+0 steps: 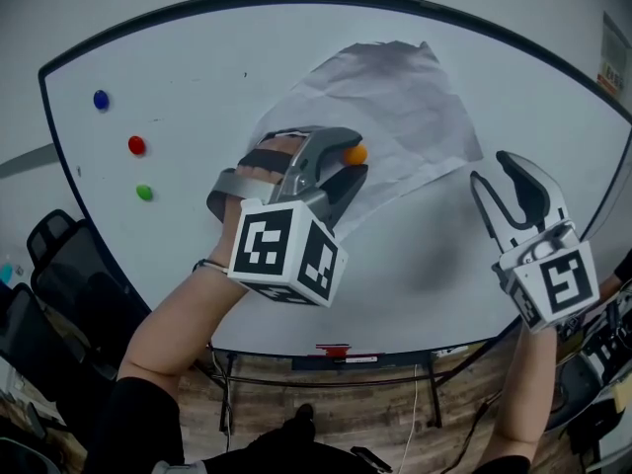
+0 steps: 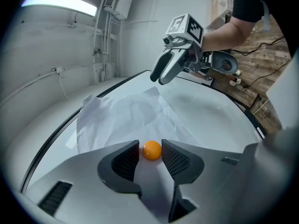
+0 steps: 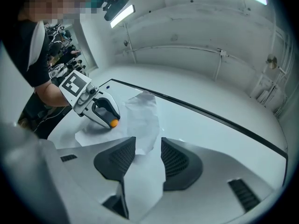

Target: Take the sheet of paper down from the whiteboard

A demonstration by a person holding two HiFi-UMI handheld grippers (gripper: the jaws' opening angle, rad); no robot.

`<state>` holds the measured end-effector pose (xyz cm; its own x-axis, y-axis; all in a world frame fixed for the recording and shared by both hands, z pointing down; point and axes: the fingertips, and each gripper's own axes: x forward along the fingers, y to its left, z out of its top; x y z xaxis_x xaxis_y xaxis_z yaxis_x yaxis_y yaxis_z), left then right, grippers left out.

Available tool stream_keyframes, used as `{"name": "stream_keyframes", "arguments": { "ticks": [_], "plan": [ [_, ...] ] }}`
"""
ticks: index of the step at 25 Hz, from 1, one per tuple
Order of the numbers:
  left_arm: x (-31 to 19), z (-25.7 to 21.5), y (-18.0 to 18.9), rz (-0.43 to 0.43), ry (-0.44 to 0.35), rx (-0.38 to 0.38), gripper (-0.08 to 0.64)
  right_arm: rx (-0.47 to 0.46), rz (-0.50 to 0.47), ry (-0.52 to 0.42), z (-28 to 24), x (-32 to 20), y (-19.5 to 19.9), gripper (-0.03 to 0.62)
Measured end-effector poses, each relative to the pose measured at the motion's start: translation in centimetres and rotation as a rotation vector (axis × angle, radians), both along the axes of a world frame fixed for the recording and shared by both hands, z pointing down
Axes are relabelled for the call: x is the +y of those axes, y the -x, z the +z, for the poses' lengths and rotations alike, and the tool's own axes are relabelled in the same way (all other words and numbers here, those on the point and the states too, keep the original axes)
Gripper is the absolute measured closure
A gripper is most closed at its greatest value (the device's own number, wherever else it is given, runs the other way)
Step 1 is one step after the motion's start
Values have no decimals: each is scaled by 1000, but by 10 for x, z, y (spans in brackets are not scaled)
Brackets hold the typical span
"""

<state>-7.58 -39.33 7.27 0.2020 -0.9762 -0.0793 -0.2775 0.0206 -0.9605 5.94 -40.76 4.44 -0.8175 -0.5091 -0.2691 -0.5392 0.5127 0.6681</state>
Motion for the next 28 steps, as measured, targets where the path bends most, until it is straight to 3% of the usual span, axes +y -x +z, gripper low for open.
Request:
{"name": "stream_keyframes", "arguments": {
  "ticks": [9,12,18,28],
  "plan": [
    [-1,3,0,-10,10,-23,426,10,19,82,3,-23,1,424],
    [-1,3,-1,-14,11,-22,426,25,20,83,0,-24,7,461],
    [-1,3,-1,-11,7,-18,426,54,28,201,4,-35,18,549],
    [0,3,-2,2,10,-15,428,56,56,155,2,-32,18,574]
  ]
}}
